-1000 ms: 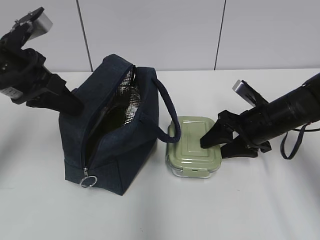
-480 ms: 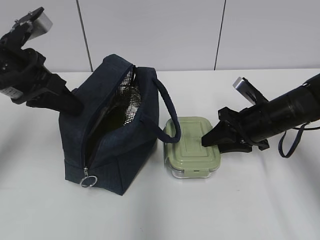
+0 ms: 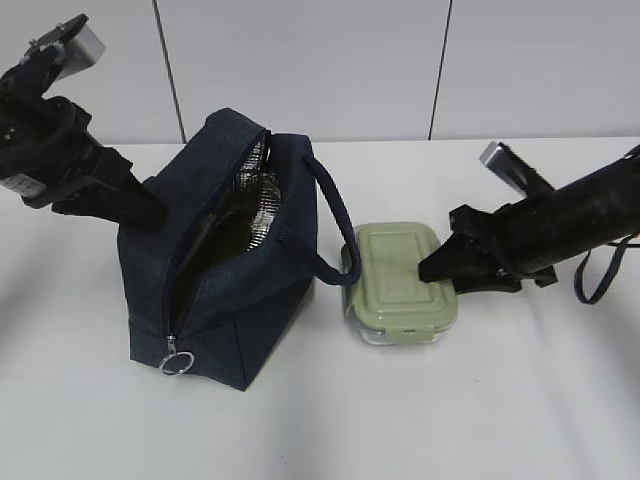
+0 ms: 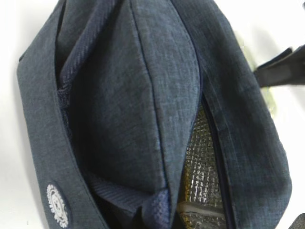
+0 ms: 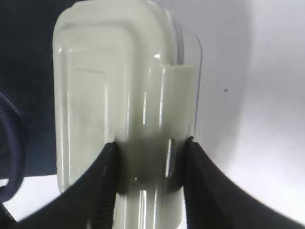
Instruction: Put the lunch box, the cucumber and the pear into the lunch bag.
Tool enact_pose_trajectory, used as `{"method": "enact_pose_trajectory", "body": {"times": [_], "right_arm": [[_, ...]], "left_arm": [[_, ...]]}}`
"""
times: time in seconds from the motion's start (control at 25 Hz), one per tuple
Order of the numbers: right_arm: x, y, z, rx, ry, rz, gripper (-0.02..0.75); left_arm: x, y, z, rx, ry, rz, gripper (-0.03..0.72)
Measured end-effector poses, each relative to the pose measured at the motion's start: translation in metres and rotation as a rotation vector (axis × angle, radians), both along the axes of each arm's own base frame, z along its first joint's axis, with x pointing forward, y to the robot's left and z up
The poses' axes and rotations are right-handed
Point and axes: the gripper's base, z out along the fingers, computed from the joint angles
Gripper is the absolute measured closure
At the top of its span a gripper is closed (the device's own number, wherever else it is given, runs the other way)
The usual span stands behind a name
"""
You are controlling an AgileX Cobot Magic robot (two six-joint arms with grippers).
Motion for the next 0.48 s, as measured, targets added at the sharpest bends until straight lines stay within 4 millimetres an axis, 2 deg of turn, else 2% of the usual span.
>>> {"method": "enact_pose_trajectory", "body": {"times": [0.08,0.24,0.36,0.48], "right_arm": [[0.000,-0.017,0.018,-0.003,-0.051,-0.045,0.464],[-0.004,-0.035,0.049,0.021,-0.123,-0.083,0.465],[-0.007,-0.032,0.075,0.067,-0.185,-0.040,0.465],[-0.007,-0.023,0.117,0.164,-0.298,0.001,0.465]], "left_arm": [[0.000,0.000,0.000,0.000,0.000,0.000,0.676],[0.000,0.000,0.000,0.000,0.000,0.000,0.676],[0.000,0.000,0.000,0.000,0.000,0.000,0.677],[0.000,0.000,0.000,0.000,0.000,0.000,0.677]]}}
